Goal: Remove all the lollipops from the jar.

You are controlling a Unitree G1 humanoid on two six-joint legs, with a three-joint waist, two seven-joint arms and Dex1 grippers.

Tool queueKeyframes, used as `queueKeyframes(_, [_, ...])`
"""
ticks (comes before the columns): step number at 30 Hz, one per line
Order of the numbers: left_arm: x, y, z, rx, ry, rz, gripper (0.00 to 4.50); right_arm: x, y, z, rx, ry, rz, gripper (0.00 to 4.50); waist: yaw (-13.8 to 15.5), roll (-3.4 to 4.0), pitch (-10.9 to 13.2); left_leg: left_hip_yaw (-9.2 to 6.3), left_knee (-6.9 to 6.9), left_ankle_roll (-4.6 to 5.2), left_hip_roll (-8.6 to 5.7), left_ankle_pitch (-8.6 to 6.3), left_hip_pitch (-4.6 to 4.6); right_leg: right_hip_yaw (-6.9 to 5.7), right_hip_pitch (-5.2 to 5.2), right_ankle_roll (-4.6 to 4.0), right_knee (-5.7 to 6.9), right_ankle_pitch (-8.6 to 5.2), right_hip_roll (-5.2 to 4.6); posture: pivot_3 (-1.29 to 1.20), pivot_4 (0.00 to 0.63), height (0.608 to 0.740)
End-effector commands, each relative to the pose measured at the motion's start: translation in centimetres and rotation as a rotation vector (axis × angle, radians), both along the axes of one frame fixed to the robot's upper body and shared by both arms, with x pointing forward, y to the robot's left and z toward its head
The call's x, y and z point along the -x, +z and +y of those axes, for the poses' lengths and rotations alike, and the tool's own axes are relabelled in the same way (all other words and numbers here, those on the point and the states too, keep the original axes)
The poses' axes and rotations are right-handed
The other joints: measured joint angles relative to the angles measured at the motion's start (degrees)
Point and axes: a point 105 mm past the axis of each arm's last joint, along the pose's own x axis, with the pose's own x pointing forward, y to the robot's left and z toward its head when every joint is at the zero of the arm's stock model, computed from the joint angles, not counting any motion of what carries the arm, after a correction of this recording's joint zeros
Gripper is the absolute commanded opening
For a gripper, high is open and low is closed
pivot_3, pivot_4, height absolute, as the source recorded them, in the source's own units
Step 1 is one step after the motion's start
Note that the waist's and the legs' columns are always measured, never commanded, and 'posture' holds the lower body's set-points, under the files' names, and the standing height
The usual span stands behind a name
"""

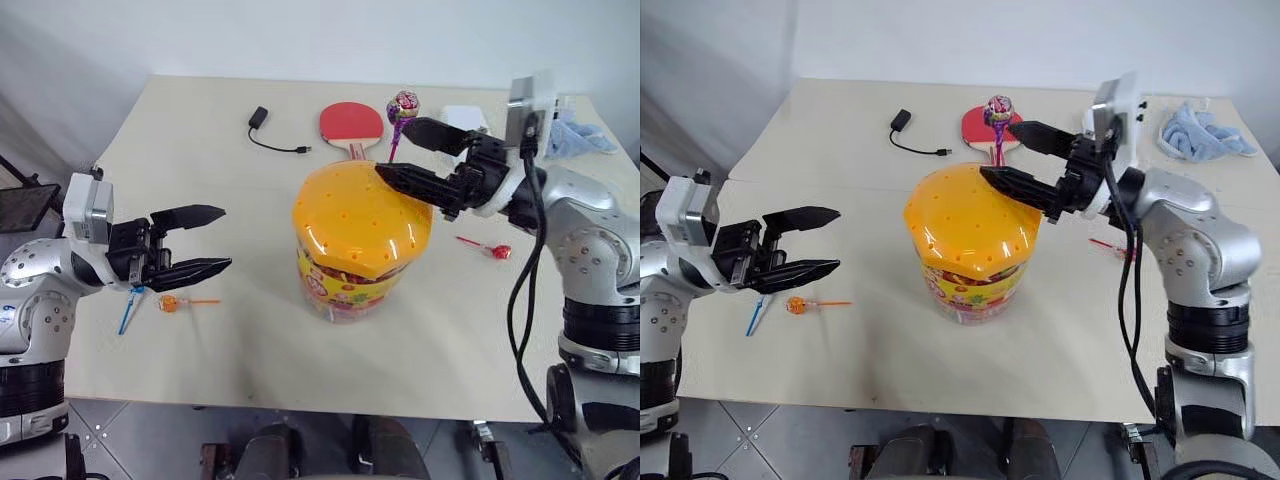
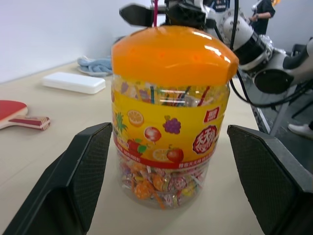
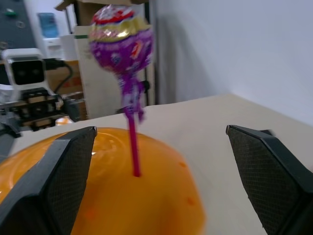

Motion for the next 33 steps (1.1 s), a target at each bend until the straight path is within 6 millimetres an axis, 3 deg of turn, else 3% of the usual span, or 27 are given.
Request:
queueKeyframes(1, [0.7,1.2,0.1,0.043,0.007,-0.051,4.0,0.5,0.9,0.3,-0.003,0.033,-0.031,4.03,-0.13,0.0,0.0,0.01,0.0,0.0,0.0,0.0,0.0,0.01,0.0,0.0,0.0,0.0,0.01,0.0,0.15,0.74])
queueKeyframes(2, [0.8,1.3,0.1,0.056,0.01,-0.052,4.0,0.4,0.9,0.3,-0.007,0.033,-0.025,3.86,-0.14,0.0,0.0,0.01,0.0,0.0,0.01,0.0,0.01,0.01,0.0,0.0,0.01,0.0,0.01,0.0,0.15,0.74])
queueKeyframes(9, [1.0,2.4,-0.3,0.156,0.003,-0.062,4.0,0.5,1.1,0.1,-0.04,0.061,-0.029,1.38,-0.19,0.0,0.0,0.04,0.0,0.0,0.02,0.0,0.06,0.05,0.0,0.0,0.06,0.0,0.01,0.0,0.15,0.74])
queueKeyframes(13, [0.8,2.5,-0.8,0.163,-0.013,-0.06,4.0,1.1,2.3,-0.5,-0.119,0.093,-0.081,0.07,-0.16,0.0,0.0,0.04,0.0,0.0,0.02,0.0,0.06,0.05,0.0,0.0,0.07,0.0,0.02,0.0,0.15,0.74])
queueKeyframes(19, [1.0,2.4,-1.4,0.111,-0.055,-0.068,4.0,2.2,6.3,-4.1,-0.23,0.03,-0.147,0.02,-0.04,0.0,0.0,0.04,0.0,0.0,-0.01,0.01,0.03,0.03,-0.02,0.0,0.06,0.0,0.03,0.0,0.15,0.74])
queueKeyframes(20, [1.0,2.4,-1.4,0.093,-0.063,-0.071,4.0,2.2,6.7,-5.1,-0.227,-0.006,-0.144,0.02,0.02,0.0,0.0,0.01,0.0,0.0,0.0,0.01,0.02,0.01,-0.01,0.0,0.06,0.0,0.03,0.0,0.15,0.74])
queueKeyframes(22, [1.4,1.6,-1.7,0.01,-0.096,-0.062,4.0,1.6,6.6,-9.0,-0.141,-0.184,-0.103,0.02,0.24,-0.01,0.01,0.0,-0.01,0.0,-0.01,0.0,0.03,0.01,0.01,0.0,0.04,0.0,0.02,0.0,0.15,0.74])
queueKeyframes(25, [1.7,0.8,-1.9,-0.029,-0.129,-0.041,4.0,0.2,4.3,-15.2,0.004,-0.501,0.024,0.02,0.59,-0.02,0.0,0.02,-0.04,0.04,-0.08,-0.01,0.03,0.02,0.06,0.0,-0.06,0.0,-0.03,0.0,0.15,0.74])
queueKeyframes(27, [1.8,0.0,-2.2,-0.06,-0.148,-0.032,4.0,-0.3,1.0,-19.8,0.151,-0.725,0.127,0.02,0.55,-0.07,-0.03,0.08,-0.06,0.07,-0.08,-0.02,0.03,0.05,0.09,0.03,-0.19,0.02,-0.03,0.0,0.15,0.74])
queueKeyframes(29, [1.8,-0.5,-2.4,-0.081,-0.157,-0.027,4.0,0.1,-1.9,-22.7,0.204,-0.856,0.251,0.02,0.47,-0.08,-0.03,0.15,-0.07,0.08,-0.05,-0.02,0.06,0.05,0.12,0.05,-0.23,0.03,-0.01,0.0,0.15,0.74])
queueKeyframes(33, [1.6,-1.3,-2.5,-0.102,-0.156,-0.017,4.0,1.7,-9.8,-27.0,0.41,-1.092,0.538,0.02,-0.06,0.01,-0.01,0.24,-0.06,0.04,0.06,0.02,0.14,0.14,0.09,0.03,-0.06,0.02,0.03,0.0,0.15,0.74])
